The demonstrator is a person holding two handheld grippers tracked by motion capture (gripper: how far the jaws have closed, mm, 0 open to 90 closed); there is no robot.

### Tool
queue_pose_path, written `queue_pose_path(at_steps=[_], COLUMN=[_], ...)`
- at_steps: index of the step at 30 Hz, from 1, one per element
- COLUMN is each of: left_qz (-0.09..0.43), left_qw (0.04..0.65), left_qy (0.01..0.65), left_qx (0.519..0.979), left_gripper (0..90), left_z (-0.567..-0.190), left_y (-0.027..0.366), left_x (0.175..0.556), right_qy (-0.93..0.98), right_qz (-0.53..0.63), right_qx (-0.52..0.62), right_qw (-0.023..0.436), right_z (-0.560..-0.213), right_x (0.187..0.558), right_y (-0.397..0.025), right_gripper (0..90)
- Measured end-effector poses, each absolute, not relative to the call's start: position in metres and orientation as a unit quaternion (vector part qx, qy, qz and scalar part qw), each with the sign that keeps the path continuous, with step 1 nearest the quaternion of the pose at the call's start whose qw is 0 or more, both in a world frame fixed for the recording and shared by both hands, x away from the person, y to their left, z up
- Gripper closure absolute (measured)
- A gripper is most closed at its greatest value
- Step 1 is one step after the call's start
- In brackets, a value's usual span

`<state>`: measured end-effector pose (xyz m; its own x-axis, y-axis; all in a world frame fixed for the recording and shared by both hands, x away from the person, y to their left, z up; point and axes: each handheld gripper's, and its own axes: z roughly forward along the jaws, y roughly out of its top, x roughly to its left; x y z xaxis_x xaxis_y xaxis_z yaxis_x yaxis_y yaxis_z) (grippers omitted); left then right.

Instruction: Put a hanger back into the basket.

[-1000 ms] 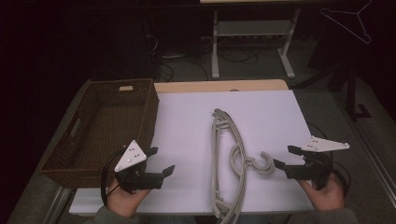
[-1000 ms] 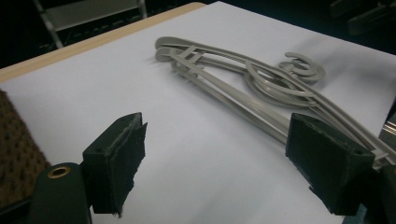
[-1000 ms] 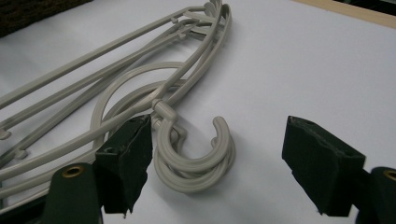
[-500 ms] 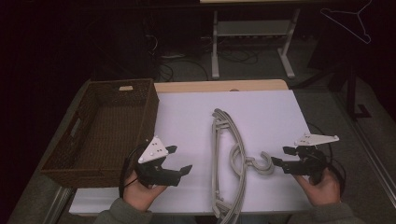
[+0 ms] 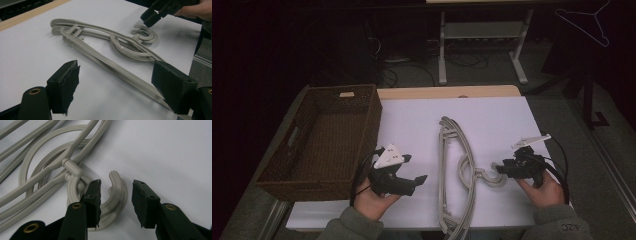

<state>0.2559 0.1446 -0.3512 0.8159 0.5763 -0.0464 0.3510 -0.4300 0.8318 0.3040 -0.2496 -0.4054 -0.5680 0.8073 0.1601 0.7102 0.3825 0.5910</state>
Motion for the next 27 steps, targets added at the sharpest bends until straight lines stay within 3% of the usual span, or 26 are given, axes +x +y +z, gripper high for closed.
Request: queue_pose_path(at_steps=[8,14,20,27], left_qz=[0.108,0.103,0.097,0.083], left_qw=[0.454,0.454,0.452,0.452], left_qy=[0.273,0.273,0.274,0.278], left_qx=[0.841,0.842,0.843,0.843], left_gripper=[21.9,21.9,22.2,22.3], left_z=[-0.355,-0.356,-0.358,-0.361], left_y=[0.131,0.125,0.121,0.114], left_x=[0.263,0.267,0.272,0.277], right_qy=[0.833,0.843,0.840,0.843], right_qz=[0.295,0.279,0.286,0.293], right_qx=[0.464,0.459,0.461,0.449], right_qw=[0.058,0.039,0.029,0.053], right_z=[-0.415,-0.421,-0.419,-0.410], right_x=[0.318,0.324,0.326,0.322], right_y=[-0.244,-0.239,-0.240,-0.238], right_gripper=[62.5,73.1,76.0,76.4])
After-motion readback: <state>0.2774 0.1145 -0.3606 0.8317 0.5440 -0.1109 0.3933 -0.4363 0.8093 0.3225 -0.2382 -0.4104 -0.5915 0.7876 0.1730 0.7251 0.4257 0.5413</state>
